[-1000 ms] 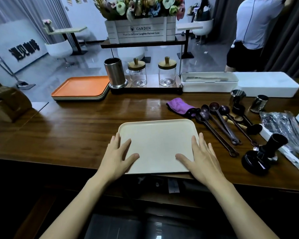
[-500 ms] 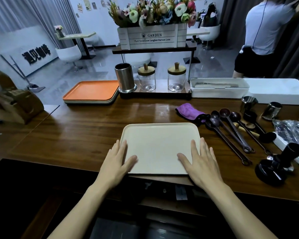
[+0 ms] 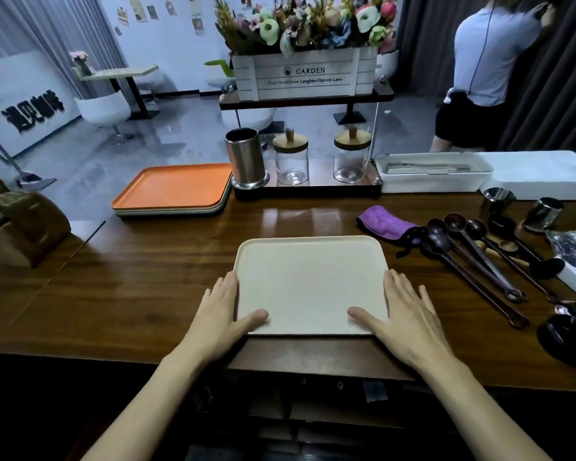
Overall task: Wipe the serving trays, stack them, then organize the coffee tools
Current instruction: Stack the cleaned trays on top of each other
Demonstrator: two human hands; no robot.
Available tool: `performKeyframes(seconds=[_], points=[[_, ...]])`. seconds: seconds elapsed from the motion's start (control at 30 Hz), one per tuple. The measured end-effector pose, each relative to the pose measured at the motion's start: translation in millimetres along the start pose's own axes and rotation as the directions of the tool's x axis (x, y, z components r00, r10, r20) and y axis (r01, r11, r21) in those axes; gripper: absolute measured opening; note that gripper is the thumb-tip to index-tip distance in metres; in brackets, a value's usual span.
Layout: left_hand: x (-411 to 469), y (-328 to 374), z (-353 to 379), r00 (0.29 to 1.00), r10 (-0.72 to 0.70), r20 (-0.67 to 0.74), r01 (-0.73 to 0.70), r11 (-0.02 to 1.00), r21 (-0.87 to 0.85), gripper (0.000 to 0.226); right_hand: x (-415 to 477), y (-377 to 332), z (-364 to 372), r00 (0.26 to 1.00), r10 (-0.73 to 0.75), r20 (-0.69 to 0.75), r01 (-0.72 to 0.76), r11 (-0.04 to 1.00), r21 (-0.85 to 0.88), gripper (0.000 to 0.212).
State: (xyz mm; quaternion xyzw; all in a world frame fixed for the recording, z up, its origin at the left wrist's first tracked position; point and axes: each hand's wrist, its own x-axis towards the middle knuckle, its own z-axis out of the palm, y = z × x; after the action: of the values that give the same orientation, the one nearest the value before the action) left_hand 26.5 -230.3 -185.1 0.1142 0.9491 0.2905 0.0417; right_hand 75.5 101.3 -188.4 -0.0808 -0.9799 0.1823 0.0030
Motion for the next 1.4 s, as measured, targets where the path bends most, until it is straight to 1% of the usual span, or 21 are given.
performKeyframes(seconds=[0.07,0.13,0.27,0.4,0.5,0.6,0.67,0.77,0.9,1.0,1.1,1.23,1.4], points=[[8.8,-9.4,-1.9,0.996,0.01,0.087,-0.016,0.998,0.062,0.119,-2.9,-1.5,4.4,0.998,0.062,-0.031,-0.063,0.998,-0.028,0.113],[14.1,-18.7,1.1,0.992,0.03,0.121,-0.045,0.992,0.12,0.136,-6.8,-3.0,6.5,0.992,0.114,-0.051,-0.116,0.992,-0.044,0.113],[16.3,-29.2,2.5,0.988,0.115,0.102,-0.133,0.974,0.185,0.147,-7.4,-4.6,9.3,0.993,0.12,-0.022,-0.121,0.99,-0.073,0.118],[19.8,-30.6,-4.7,0.98,0.193,0.056,-0.2,0.968,0.155,0.137,-7.6,-5.4,1.8,0.992,0.074,0.103,-0.064,0.994,-0.093,0.132],[26.3,-30.7,-14.2,0.975,0.219,0.043,-0.223,0.963,0.152,0.127,1.0,-7.9,0.3,0.992,0.016,0.127,-0.004,0.995,-0.099,0.139],[32.4,-35.1,-19.8,0.985,0.169,0.033,-0.172,0.976,0.136,0.117,18.3,-13.1,1.7,0.991,-0.021,0.135,0.035,0.994,-0.106,0.139],[34.0,-38.0,-23.2,0.99,0.135,0.037,-0.138,0.982,0.126,0.115,28.8,-17.4,2.6,0.988,-0.043,0.147,0.056,0.995,-0.087,0.137],[35.4,-40.4,-26.8,0.997,0.07,0.041,-0.075,0.989,0.129,0.118,40.7,-22.1,3.6,0.982,-0.089,0.166,0.099,0.994,-0.052,0.132],[36.8,-41.2,-28.0,0.999,0.036,0.029,-0.038,0.994,0.101,0.118,53.2,-23.9,5.9,0.979,-0.129,0.158,0.135,0.99,-0.027,0.13],[36.9,-43.8,-29.1,1.0,0.021,0.023,-0.023,0.996,0.086,0.114,55.5,-25.8,8.7,0.974,-0.161,0.159,0.165,0.986,-0.008,0.132],[35.8,-49.3,-35.6,0.999,-0.023,0.03,0.022,0.999,0.028,0.121,60.6,-34.3,12.9,0.974,-0.179,0.139,0.174,0.984,0.042,0.135],[35.0,-65.7,-53.7,0.995,-0.099,0.032,0.1,0.994,-0.043,0.119,71.7,-60.6,22.3,0.977,-0.177,0.123,0.158,0.976,0.151,0.132],[29.6,-105.3,-101.8,0.992,-0.124,-0.006,0.122,0.988,-0.093,0.124,80.0,-122.6,33.7,0.975,-0.192,0.115,0.161,0.958,0.237,0.123]])
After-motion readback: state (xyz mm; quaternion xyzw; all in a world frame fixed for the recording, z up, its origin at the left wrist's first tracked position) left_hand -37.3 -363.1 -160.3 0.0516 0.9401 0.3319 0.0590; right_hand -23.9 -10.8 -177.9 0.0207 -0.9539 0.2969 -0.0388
